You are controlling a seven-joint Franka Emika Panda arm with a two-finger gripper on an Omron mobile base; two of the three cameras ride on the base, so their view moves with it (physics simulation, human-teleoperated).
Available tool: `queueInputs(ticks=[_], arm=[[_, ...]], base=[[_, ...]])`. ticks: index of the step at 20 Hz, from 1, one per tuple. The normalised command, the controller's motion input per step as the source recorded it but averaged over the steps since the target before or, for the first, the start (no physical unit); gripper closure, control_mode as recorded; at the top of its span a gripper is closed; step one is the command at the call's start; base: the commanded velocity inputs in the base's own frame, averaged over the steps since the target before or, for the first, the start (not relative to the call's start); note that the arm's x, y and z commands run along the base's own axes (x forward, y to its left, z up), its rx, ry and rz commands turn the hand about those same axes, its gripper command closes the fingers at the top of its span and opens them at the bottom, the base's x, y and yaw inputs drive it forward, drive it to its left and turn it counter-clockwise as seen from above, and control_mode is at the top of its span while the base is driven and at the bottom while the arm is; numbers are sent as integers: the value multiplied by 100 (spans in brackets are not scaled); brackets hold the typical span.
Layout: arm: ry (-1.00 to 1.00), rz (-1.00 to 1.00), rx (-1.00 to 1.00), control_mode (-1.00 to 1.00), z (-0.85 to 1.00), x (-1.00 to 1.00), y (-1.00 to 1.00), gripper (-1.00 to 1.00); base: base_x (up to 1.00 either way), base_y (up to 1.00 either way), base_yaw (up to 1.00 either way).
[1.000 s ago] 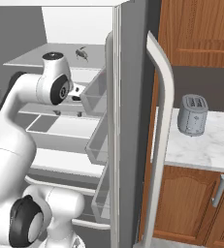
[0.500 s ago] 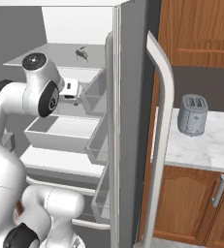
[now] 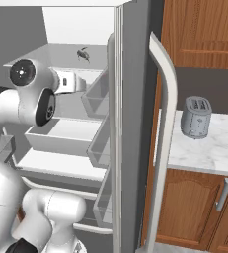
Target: Take the fish out of the fridge, briefly rinse it in the sink, and place it on the tray next to the sink.
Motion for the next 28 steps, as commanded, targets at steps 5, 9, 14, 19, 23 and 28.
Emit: queueInputs(ticks=[5,9,14,19,23,28], arm=[[-14,0,0,-100,95,0,0,-100],[-4,0,8,-100,46,0,0,-100],[0,0,6,-100,0,3,0,-100],[0,0,9,-100,0,32,0,-100],[0,0,9,-100,0,35,0,-100],[10,0,2,-100,0,66,8,-100]], base=[[0,0,0],[0,0,0],[0,0,0],[0,0,0],[0,0,0],[0,0,0]])
